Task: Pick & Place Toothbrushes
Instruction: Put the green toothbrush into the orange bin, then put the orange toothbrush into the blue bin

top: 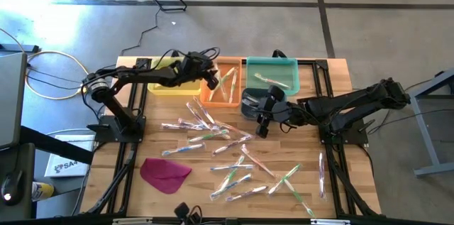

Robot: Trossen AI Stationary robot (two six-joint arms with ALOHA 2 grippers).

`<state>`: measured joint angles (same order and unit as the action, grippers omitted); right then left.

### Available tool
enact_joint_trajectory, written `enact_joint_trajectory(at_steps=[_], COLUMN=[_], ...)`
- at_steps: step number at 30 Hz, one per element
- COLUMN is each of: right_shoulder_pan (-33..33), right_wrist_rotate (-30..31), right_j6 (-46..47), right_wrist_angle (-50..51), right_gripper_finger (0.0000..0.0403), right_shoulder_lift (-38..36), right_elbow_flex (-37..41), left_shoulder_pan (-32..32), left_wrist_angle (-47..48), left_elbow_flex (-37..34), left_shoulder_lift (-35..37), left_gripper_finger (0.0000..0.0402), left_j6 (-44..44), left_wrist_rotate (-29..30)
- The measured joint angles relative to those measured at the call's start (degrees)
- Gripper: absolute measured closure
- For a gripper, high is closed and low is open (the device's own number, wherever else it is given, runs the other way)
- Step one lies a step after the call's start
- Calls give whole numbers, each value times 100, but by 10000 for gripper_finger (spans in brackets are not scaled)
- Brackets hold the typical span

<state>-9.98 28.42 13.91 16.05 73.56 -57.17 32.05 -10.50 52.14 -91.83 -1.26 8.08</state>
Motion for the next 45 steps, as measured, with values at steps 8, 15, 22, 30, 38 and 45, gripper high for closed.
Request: enact_joint_trajectory(at_steps=[8, 15, 22, 30, 38, 45], right_shoulder_pan=[0, 0, 0, 0, 0, 1], right_wrist_rotate=[0, -2, -2, 0, 15, 14], right_j6=[0, -4, -15, -17, -17, -17], right_wrist_angle=[2, 4, 4, 4, 4, 4], right_gripper_finger=[275, 275, 275, 275, 275, 275], right_shoulder_lift=[0, 0, 0, 0, 0, 0], right_elbow_flex=[0, 0, 0, 0, 0, 0], left_shoulder_pan=[17, 17, 15, 15, 15, 15], left_wrist_angle=[-2, 10, 15, 68, 186, 121], left_elbow_flex=[123, 123, 123, 123, 123, 120], left_shoulder_lift=[2, 2, 2, 2, 2, 2], left_gripper_finger=[275, 275, 275, 276, 344, 396], left_j6=[-2, -46, -205, -71, 103, 111], left_wrist_rotate=[7, -292, -372, -377, -985, -1548])
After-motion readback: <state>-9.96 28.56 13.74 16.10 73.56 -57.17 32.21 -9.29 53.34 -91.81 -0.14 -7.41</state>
